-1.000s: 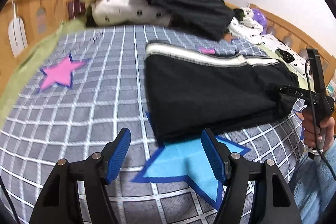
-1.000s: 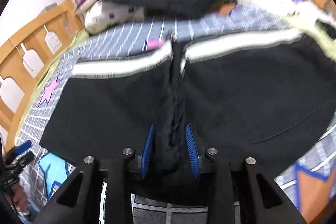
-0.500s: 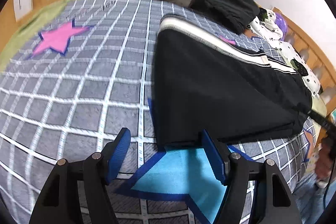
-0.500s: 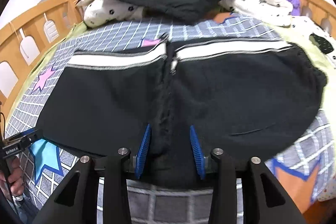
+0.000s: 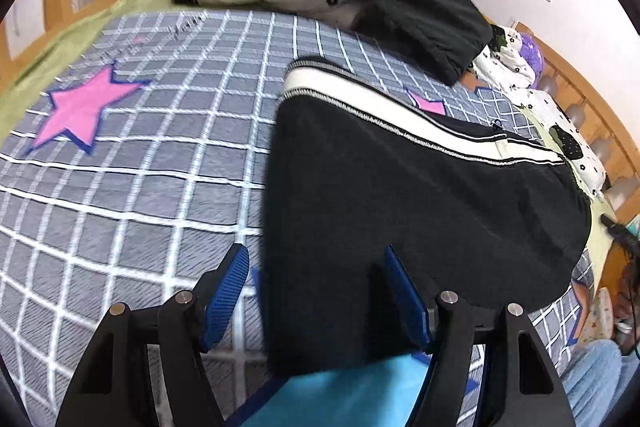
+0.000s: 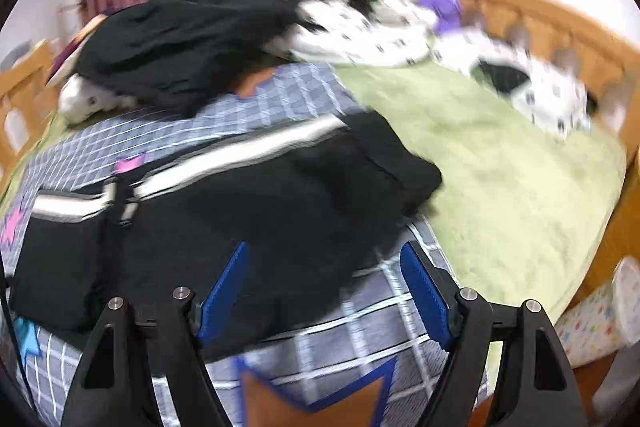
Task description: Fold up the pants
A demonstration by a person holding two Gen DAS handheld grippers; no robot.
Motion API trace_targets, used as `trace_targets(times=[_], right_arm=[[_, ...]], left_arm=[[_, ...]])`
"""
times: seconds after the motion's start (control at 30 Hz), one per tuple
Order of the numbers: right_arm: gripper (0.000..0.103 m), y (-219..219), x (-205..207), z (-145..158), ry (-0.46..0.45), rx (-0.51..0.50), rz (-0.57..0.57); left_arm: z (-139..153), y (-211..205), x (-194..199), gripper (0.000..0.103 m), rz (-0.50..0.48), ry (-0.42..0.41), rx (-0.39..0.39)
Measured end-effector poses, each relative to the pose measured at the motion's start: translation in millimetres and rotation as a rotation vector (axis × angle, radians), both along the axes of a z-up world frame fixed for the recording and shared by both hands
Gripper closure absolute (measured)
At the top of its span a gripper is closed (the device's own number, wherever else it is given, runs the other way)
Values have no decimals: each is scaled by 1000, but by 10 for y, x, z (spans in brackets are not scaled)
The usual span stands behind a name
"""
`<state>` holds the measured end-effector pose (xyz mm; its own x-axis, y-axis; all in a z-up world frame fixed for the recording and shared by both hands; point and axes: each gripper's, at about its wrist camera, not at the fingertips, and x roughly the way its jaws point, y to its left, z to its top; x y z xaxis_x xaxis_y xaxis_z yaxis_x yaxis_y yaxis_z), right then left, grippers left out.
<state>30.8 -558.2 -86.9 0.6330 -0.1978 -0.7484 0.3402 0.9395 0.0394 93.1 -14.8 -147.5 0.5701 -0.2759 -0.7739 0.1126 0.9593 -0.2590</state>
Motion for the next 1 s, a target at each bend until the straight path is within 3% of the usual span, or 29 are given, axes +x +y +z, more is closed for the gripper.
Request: trace_targets(times=[0.13,0.2,0.27,0.37,0.43,0.47,0.5,0.57,0.63,0.77,0.87,1.0], right_arm=[[27,-508,179,-430,1,184,-76],[31,-688,301,-608,-17,277,-99],[36,-752,459,-716,-23,311,-113],[36,-756,723,-818,-29,315,-131],[38,-735,828,-845,-30,309,-152],[43,-707,859,-841,-30,281,-163],[57,-694,854,-827,-31,250,-173],[68,-617,824,-727,-62,193,-156],[87,-463,809,-540,-100,123,-122],[90,-84,909,-69,-143,10,-78],[91,125,966,282,-195,-9,-53],[91,520,1013,805,-270,-43,-6]], left_arm=[[-177,4,249,35,3,80,-31],[-219,15,313,35,5,76,-40],[-236,22,363,35,3,69,-48],[-270,44,455,36,25,69,-82],[-274,26,481,51,36,68,-84],[-269,9,500,65,32,72,-84],[-253,-1,507,76,41,74,-84],[-149,-19,495,92,51,44,-97],[4,-75,466,93,54,5,-83],[308,-170,461,94,46,-63,-84],[578,-163,491,94,27,-119,-142],[889,-45,513,94,20,-188,-159]])
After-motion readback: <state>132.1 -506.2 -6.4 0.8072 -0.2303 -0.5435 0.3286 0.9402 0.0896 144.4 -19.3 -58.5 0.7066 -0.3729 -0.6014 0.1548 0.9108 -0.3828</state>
